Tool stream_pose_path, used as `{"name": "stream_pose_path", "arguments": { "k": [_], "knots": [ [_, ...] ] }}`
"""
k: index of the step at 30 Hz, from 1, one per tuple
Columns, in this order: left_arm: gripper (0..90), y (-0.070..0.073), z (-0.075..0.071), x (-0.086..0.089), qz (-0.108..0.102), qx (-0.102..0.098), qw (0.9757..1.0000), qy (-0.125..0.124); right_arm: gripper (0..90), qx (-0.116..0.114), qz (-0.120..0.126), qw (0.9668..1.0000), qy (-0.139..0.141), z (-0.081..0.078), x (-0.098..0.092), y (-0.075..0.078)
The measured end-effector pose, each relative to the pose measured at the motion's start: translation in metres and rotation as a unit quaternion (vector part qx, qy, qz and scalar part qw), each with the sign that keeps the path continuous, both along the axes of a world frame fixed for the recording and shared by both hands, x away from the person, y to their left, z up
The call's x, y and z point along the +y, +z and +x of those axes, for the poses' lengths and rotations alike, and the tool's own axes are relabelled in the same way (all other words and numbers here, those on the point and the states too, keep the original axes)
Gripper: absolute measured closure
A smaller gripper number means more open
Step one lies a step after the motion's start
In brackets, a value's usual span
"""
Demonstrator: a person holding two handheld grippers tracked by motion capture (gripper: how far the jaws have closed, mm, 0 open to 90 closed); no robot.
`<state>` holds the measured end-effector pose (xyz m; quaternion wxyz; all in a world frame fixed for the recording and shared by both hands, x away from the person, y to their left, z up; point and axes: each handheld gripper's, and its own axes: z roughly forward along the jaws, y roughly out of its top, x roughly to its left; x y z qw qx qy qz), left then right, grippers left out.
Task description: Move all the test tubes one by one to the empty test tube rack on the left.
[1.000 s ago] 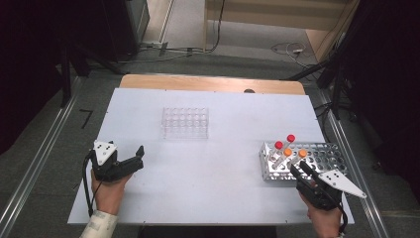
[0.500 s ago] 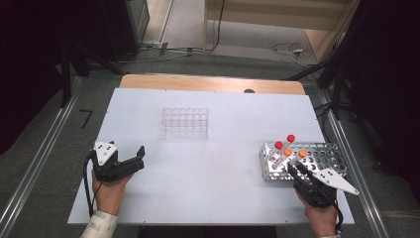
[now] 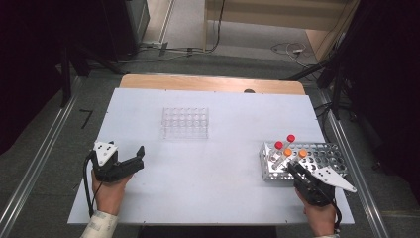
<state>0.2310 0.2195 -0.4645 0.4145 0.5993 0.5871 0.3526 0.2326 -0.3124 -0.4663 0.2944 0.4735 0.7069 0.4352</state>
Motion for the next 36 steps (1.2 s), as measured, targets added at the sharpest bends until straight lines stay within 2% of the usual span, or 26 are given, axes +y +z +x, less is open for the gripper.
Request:
{"name": "stream_pose_path", "arguments": {
  "k": [5, 9, 16, 17, 21, 25, 31, 36],
  "knots": [
    [4.4, 0.0, 0.0, 0.0, 0.0, -0.001, 1.0, 0.0, 72.9, -0.012, -0.001, 0.9999, -0.004, -0.002, 0.0, 0.007],
    [4.3, 0.0, 0.0, 0.0, 0.003, -0.002, 1.0, 0.003, 72.7, -0.03, -0.004, 0.9995, -0.003, -0.008, -0.001, 0.019],
    [4.4, 0.001, -0.001, 0.0, 0.001, -0.005, 1.0, 0.004, 73.1, -0.047, 0.002, 0.9989, -0.004, -0.012, -0.002, 0.036],
    [4.3, 0.001, -0.001, 0.0, 0.002, -0.005, 1.0, 0.004, 73.2, -0.056, 0.008, 0.9984, -0.004, -0.016, -0.002, 0.041],
    [4.4, 0.001, -0.001, 0.0, 0.001, -0.006, 1.0, 0.004, 73.3, -0.067, 0.012, 0.9977, 0.001, -0.025, -0.003, 0.053],
    [4.4, 0.001, 0.0, -0.001, 0.001, -0.005, 1.0, 0.001, 73.4, -0.059, 0.014, 0.9981, 0.011, -0.03, -0.001, 0.059],
    [4.4, 0.002, -0.001, -0.001, 0.002, -0.006, 1.0, 0.003, 73.3, -0.038, 0.017, 0.9988, 0.027, -0.031, 0.006, 0.056],
    [4.4, 0.002, -0.001, -0.002, 0.002, -0.006, 1.0, 0.001, 73.3, -0.039, 0.024, 0.9977, 0.049, -0.035, 0.015, 0.057]
  ]
}}
